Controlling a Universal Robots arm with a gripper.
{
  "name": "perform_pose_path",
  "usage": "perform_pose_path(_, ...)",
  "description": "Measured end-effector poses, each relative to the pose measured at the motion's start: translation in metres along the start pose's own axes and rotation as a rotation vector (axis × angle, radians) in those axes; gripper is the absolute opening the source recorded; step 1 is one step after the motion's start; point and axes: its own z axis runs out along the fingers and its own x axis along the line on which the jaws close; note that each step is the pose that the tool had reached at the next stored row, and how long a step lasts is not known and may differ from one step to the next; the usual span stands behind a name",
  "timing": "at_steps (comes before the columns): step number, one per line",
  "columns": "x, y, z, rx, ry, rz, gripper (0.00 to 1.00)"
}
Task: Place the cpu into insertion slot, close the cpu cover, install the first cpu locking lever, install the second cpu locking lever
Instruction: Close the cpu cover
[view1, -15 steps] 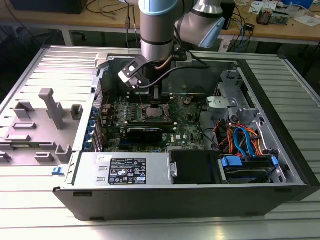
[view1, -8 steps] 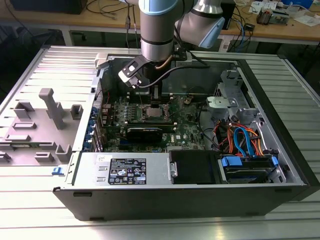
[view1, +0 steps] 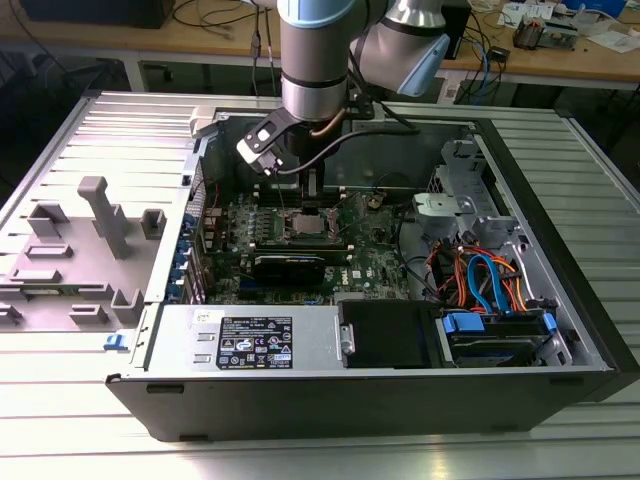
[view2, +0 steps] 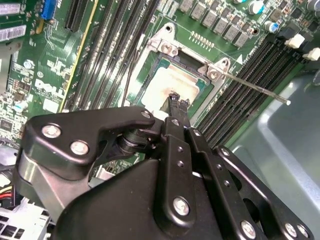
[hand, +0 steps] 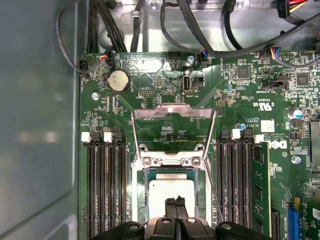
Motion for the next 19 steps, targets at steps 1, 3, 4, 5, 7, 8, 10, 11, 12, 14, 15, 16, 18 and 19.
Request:
perform_pose_path(1, 0.0000, 0.0000, -0.0007, 0.0000, 0.0000, 0.000, 0.11)
perform_pose_path(3, 0.0000, 0.0001, -0.0022, 0.0000, 0.0000, 0.000, 0.11)
perform_pose_path(4, 0.0000, 0.0001, -0.0027, -0.0001, 0.0000, 0.000, 0.11)
perform_pose_path(5, 0.0000, 0.0001, -0.0030, -0.0001, 0.0000, 0.000, 0.11)
perform_pose_path(7, 0.0000, 0.0001, -0.0040, 0.0000, 0.0000, 0.000, 0.11)
perform_pose_path(8, 0.0000, 0.0001, -0.0043, 0.0000, 0.0001, 0.000, 0.11)
perform_pose_path(10, 0.0000, 0.0001, -0.0049, 0.0000, 0.0000, 0.000, 0.11)
perform_pose_path(11, 0.0000, 0.0001, -0.0052, -0.0001, 0.0000, 0.000, 0.11)
perform_pose_path(12, 0.0000, 0.0001, -0.0056, -0.0001, -0.0001, 0.000, 0.11)
perform_pose_path(14, 0.0000, 0.0002, -0.0060, -0.0001, 0.0000, 0.000, 0.11)
perform_pose_path(15, 0.0000, 0.0002, -0.0062, 0.0000, 0.0000, 0.000, 0.11)
perform_pose_path(16, 0.0000, 0.0002, -0.0065, -0.0001, 0.0001, 0.000, 0.11)
perform_pose_path(18, 0.0000, 0.0002, -0.0073, 0.0000, 0.0000, 0.000, 0.11)
perform_pose_path(19, 0.0000, 0.0002, -0.0076, 0.0000, 0.0000, 0.000, 0.11)
